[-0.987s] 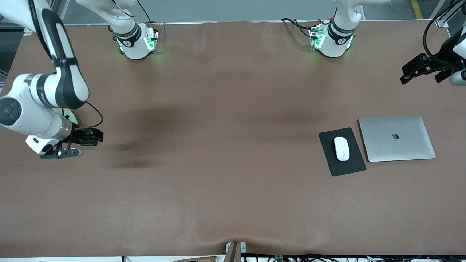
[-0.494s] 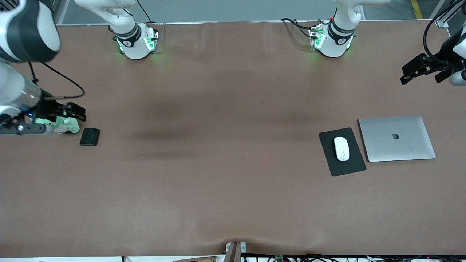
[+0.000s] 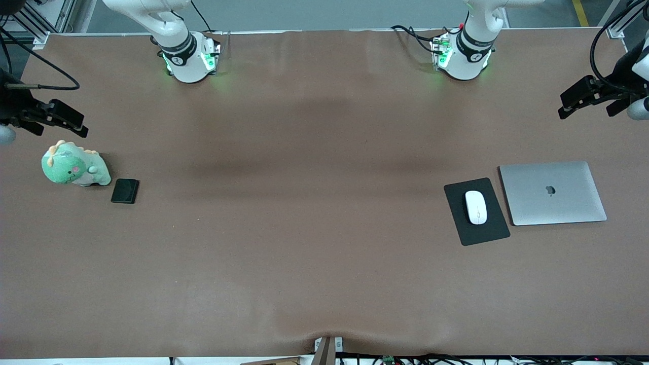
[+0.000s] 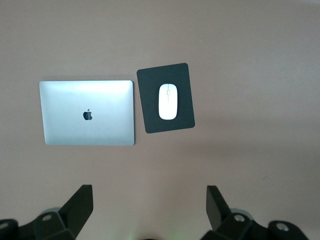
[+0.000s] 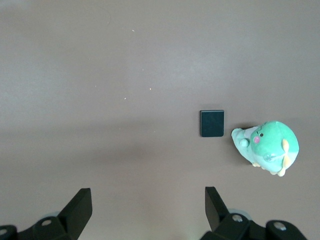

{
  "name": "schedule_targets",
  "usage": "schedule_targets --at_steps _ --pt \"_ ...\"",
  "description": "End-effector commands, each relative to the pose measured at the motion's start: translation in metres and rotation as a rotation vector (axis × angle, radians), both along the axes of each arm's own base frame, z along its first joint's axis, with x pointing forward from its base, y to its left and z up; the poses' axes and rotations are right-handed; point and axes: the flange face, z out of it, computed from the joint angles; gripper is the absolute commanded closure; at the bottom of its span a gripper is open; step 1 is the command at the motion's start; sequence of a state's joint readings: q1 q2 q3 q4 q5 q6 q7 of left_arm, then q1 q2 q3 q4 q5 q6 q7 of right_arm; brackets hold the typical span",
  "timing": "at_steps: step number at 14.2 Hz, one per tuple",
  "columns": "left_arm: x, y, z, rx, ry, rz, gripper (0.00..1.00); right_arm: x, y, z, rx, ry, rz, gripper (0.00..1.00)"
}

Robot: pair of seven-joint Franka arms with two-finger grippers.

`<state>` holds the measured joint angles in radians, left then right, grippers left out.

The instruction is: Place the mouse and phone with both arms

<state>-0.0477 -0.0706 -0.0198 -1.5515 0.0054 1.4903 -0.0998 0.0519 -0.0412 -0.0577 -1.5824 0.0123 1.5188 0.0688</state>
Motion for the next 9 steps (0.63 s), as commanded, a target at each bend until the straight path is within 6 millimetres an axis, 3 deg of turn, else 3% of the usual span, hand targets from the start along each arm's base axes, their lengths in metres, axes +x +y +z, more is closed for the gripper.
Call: schedule_targets --at_steps 1,9 --pt "0.0023 0.0008 0.0107 -0.009 -0.025 -0.001 0.0 -0.0071 -0.001 0.0021 0.028 0.015 -0.025 0.0" --pt "0.0059 0.003 0.0104 -0.024 -0.018 0.007 0.0 -0.0129 -0.0072 0.0099 0.028 0.045 -0.032 0.0"
